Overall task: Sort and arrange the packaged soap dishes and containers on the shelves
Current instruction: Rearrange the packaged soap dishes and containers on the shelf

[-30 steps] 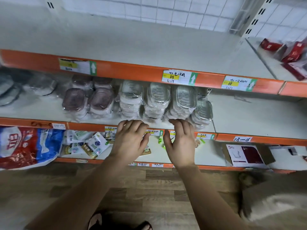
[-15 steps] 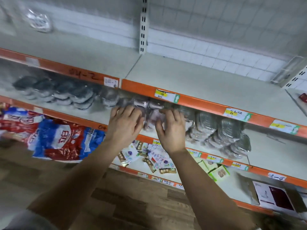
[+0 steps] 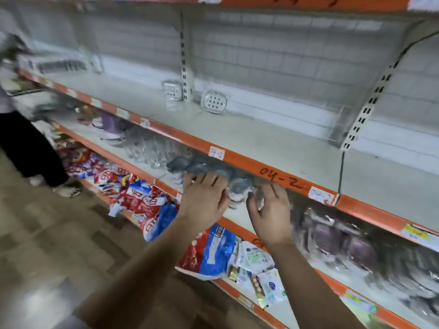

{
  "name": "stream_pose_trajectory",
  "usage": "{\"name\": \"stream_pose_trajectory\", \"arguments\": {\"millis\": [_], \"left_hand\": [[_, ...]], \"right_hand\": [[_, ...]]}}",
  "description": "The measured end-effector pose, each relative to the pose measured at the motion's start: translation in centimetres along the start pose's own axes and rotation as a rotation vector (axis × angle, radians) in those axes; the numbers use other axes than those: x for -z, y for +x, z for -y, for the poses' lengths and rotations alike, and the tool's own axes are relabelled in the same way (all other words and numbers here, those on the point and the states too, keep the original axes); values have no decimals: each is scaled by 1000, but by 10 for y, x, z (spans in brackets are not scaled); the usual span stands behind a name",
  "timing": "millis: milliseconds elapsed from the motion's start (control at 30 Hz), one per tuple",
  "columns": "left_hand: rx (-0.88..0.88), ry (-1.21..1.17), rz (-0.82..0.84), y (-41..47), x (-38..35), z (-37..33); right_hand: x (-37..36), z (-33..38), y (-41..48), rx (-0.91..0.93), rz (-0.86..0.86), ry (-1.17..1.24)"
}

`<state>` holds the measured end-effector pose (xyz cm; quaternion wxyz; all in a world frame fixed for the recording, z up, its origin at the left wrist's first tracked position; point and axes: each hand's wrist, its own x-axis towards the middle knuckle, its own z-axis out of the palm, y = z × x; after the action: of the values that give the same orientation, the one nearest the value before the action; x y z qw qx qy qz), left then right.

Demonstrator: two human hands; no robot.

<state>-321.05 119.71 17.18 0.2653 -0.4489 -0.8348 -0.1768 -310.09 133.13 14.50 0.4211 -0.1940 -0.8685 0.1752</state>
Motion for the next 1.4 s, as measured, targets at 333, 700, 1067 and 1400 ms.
{"name": "stream_pose_trajectory", "arguments": {"millis": [333, 700, 1067, 1400], "left_hand": [[28, 107, 54, 83, -38, 159], [65, 29, 54, 207, -100, 290], [-34, -105, 102, 290, -172, 390], [-273, -239, 127, 354, -226, 458]], "right_hand": [[-141, 28, 130, 95, -29, 72], [-266, 10, 294, 31, 98, 0], [-357, 0, 411, -138, 92, -240], [-411, -9, 448, -473, 131, -546]]}}
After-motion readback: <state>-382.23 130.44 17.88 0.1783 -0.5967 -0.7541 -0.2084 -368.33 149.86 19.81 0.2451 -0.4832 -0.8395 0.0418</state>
